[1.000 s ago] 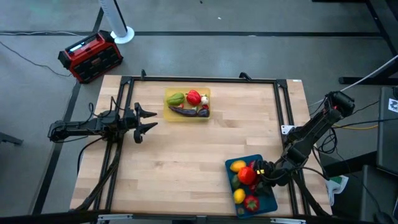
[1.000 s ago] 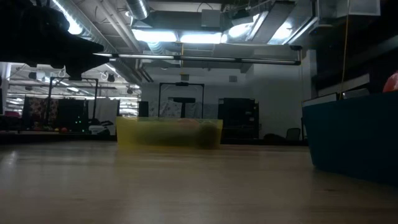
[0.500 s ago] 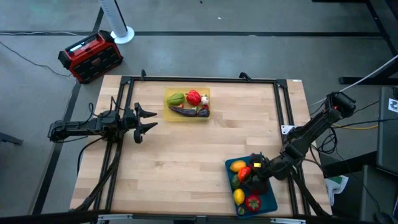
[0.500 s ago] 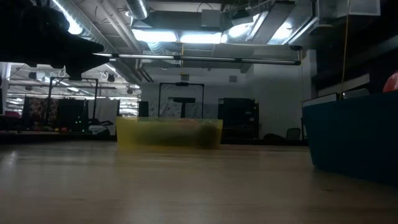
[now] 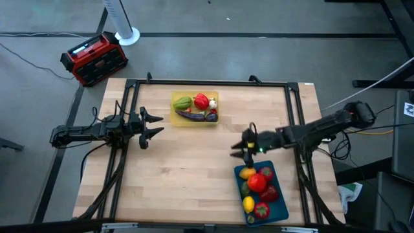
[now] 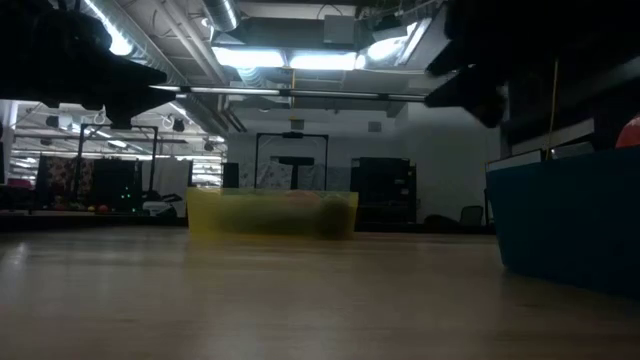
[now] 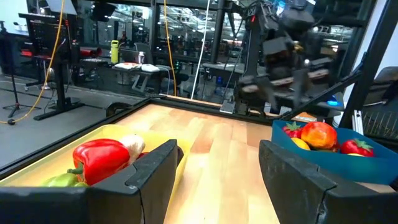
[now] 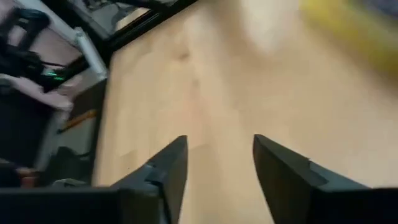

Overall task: Sort produce into baskets
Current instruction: Return to Home Position

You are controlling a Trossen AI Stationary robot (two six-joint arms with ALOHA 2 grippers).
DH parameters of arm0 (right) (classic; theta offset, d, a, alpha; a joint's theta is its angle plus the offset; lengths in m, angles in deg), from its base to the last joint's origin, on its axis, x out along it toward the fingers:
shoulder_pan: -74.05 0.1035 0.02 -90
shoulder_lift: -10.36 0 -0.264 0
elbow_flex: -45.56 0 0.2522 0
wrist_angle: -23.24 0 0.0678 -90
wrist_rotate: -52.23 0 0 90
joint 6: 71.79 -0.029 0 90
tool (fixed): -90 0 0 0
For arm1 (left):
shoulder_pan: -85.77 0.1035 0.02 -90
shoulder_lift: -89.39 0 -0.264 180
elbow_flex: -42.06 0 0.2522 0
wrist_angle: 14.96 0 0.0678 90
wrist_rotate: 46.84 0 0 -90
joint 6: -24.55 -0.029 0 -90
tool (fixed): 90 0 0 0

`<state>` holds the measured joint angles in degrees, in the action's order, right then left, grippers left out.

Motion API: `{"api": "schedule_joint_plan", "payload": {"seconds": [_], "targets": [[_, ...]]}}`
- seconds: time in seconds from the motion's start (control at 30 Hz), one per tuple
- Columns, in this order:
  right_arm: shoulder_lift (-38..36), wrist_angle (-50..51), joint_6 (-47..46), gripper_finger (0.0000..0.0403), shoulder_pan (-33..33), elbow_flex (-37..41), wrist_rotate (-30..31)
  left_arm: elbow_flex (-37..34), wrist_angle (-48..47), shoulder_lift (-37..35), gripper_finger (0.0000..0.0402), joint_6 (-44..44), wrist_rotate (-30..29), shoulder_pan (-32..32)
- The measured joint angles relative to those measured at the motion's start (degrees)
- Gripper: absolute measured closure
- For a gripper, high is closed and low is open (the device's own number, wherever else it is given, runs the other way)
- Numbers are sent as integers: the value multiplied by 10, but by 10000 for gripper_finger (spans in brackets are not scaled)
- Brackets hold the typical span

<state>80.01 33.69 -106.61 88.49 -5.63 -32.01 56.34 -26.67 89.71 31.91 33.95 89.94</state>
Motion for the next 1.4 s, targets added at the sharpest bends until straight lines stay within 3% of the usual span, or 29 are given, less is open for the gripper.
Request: {"api": "schedule_joint_plan", "payload": {"seconds": [0.27,0.5,0.77,1.0,1.23,1.4], "targets": [[-3,3,161,327,-101,0,-45,0,0,0,179,0,0,0],[-50,22,250,396,-166,0,-75,0,0,0,179,0,0,0],[-104,91,305,385,-219,0,-79,0,0,0,179,0,0,0],[-138,149,351,399,-240,0,-94,0,0,0,179,-1,0,0],[-175,145,392,394,-239,9,-94,0,0,0,179,-1,0,0],[-244,107,411,397,-239,73,-94,0,0,0,179,-1,0,0]]}}
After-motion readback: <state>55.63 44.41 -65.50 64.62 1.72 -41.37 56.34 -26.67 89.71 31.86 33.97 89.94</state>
